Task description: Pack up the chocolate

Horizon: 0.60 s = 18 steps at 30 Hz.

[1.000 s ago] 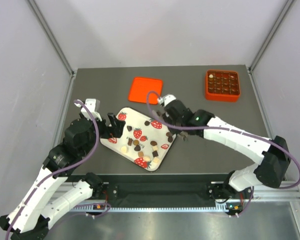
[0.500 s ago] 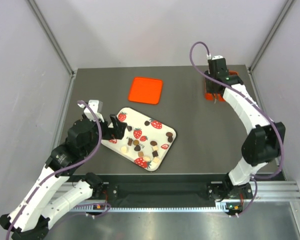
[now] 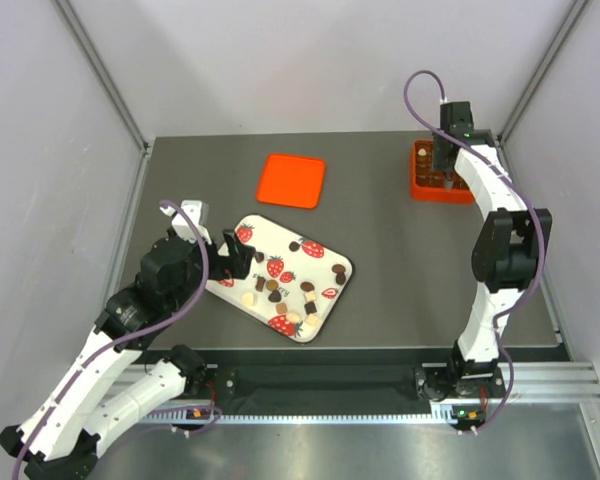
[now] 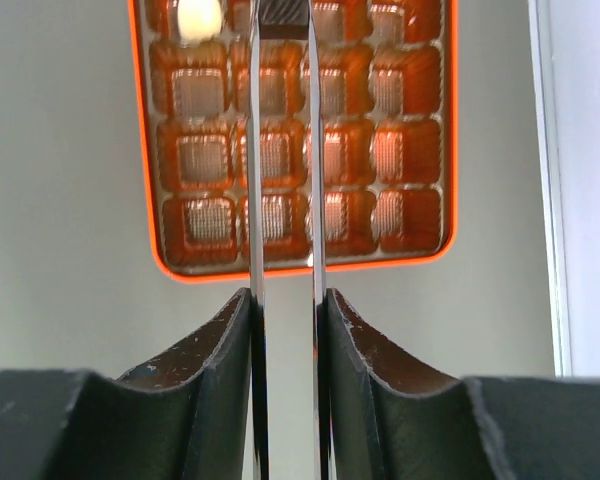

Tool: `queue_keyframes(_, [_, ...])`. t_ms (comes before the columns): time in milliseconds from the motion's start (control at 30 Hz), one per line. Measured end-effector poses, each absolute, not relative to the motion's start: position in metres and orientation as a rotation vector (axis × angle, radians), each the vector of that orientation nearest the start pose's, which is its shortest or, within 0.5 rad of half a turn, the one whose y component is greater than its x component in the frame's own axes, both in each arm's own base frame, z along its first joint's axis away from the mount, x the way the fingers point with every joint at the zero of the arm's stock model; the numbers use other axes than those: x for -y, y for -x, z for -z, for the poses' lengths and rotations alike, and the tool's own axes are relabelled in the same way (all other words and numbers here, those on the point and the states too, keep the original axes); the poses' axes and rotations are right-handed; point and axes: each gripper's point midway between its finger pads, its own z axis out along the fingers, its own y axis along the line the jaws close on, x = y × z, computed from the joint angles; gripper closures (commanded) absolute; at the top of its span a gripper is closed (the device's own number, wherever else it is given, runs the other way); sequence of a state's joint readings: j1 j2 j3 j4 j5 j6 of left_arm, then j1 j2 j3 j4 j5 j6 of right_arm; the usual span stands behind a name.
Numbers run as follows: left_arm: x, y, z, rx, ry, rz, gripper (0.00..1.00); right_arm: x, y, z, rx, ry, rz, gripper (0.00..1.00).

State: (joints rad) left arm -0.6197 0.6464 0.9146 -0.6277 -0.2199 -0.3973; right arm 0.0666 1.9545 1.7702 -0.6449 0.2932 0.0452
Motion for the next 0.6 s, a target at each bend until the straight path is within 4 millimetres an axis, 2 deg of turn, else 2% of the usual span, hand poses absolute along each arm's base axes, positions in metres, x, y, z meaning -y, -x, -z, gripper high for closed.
queue_keyframes(167, [0.126, -0.218, -0.265, -1.967, -0.073, 0.449, 0.01, 0.022, -0.519, -0.166, -2.357, -0.127, 0.284, 0.67])
queue_keyframes(367, [0.13, -0.223, -0.261, -1.982, -0.078, 0.439, 0.01, 0.02, -0.53, -0.144, -2.392, -0.119, 0.269, 0.65])
queue_keyframes(433, [0.131, -0.225, -0.26, -1.983, -0.078, 0.438, 0.01, 0.02, -0.53, -0.135, -2.41, -0.116, 0.267, 0.61])
queue_keyframes(600, [0.133, -0.227, -0.261, -1.981, -0.078, 0.44, 0.01, 0.02, -0.53, -0.132, -2.417, -0.112, 0.27, 0.57])
